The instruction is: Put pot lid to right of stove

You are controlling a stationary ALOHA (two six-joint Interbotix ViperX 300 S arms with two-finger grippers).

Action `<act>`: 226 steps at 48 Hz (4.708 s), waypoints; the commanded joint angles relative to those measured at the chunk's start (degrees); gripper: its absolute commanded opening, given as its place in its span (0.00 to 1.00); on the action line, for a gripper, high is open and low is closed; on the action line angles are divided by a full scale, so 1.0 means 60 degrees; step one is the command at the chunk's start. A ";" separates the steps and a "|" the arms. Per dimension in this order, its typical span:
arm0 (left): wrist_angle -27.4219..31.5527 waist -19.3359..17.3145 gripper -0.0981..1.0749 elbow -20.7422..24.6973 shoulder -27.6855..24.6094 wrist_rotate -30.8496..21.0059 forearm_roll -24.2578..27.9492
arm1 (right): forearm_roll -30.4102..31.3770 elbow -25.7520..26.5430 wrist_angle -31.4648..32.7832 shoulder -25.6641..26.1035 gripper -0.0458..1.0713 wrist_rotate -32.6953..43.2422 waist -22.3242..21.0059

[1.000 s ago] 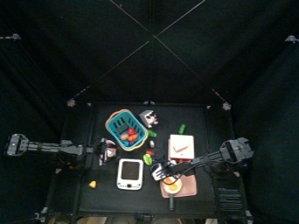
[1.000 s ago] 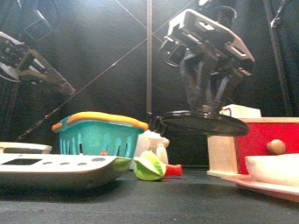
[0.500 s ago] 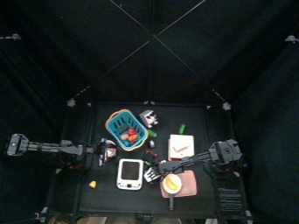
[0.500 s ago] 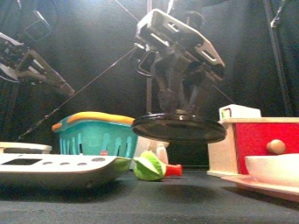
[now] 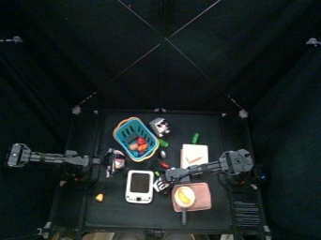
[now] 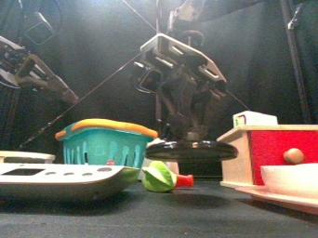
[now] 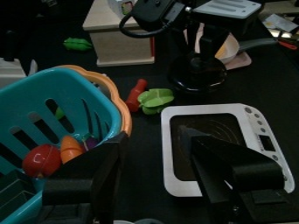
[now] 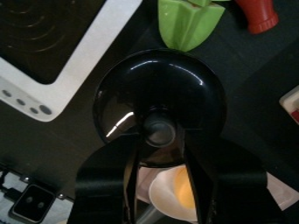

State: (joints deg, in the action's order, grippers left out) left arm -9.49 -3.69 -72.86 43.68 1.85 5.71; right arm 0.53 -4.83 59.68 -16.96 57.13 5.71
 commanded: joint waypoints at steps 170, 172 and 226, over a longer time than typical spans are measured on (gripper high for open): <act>-0.0015 -0.0059 0.82 0.0000 -0.0015 0.0015 0.0015 | 0.0718 -0.0762 -0.0967 0.0630 0.92 0.0015 -0.0410; -0.0015 -0.0059 0.82 0.0000 -0.0015 0.0015 0.0015 | 0.0688 -0.0762 -0.0967 0.0674 0.92 0.0044 -0.0381; -0.0015 -0.0059 0.82 0.0015 -0.0015 0.0029 0.0029 | 0.0806 -0.0791 -0.0952 0.0688 0.92 0.0029 -0.0146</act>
State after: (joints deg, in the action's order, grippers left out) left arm -9.32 -3.96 -73.74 43.68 1.93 5.71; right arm 5.27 -10.28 53.96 -15.47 57.48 4.83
